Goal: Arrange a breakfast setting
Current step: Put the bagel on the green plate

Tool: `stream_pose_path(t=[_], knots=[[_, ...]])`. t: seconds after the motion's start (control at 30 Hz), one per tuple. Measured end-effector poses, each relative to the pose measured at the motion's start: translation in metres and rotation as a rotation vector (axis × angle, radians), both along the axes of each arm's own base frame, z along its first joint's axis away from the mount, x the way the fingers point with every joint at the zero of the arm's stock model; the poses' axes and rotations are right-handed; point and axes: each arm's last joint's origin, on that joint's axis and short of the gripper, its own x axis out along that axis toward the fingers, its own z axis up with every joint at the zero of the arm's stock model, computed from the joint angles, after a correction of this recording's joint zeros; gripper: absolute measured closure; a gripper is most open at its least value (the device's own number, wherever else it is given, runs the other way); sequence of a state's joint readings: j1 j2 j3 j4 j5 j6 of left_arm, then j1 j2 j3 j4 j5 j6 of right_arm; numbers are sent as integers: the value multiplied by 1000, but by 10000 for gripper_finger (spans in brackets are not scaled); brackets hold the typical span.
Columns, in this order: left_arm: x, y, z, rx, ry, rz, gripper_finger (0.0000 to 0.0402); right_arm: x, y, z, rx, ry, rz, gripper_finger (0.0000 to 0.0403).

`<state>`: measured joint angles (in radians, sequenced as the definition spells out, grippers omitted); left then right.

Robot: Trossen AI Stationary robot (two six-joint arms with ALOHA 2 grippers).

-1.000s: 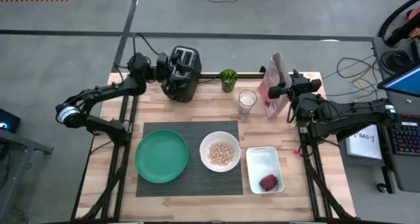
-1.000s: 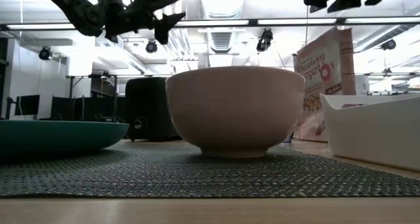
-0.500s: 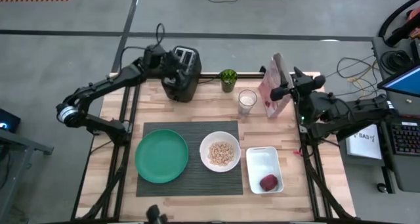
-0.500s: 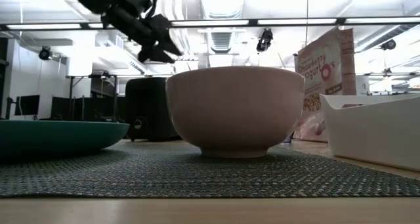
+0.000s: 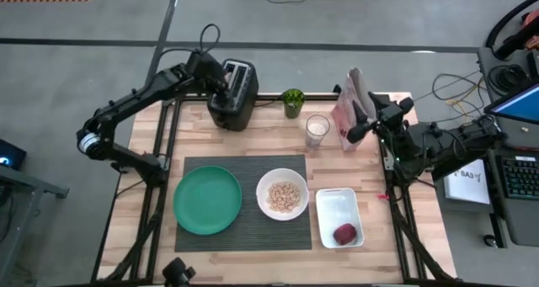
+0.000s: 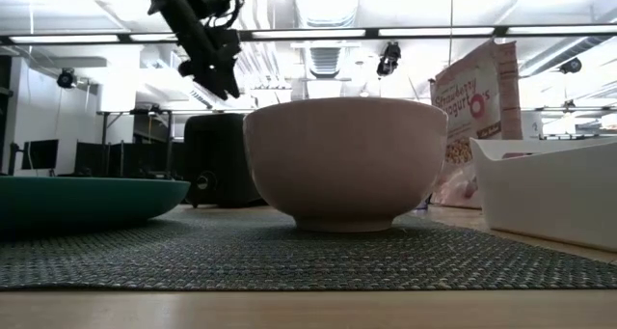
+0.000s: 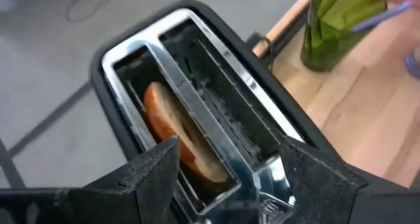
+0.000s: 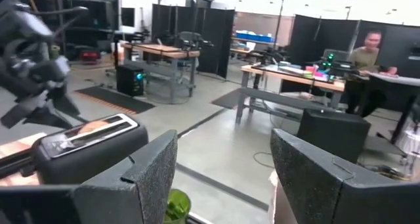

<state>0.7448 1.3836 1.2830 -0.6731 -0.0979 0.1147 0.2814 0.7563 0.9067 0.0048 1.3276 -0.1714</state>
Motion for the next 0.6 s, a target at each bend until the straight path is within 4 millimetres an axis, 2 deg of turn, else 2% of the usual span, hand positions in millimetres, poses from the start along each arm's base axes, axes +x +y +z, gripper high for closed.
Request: stream_pose_path(t=[0.17,0.33,0.6], knots=[[11,20,2,2,105,57,159,1,2,-5,-6,18,9,167],[29,40,1,-69,152,55,179,2,2,-10,-10,32,9,167],[40,53,-7,-117,197,131,223,4,3,-19,-19,61,9,167]])
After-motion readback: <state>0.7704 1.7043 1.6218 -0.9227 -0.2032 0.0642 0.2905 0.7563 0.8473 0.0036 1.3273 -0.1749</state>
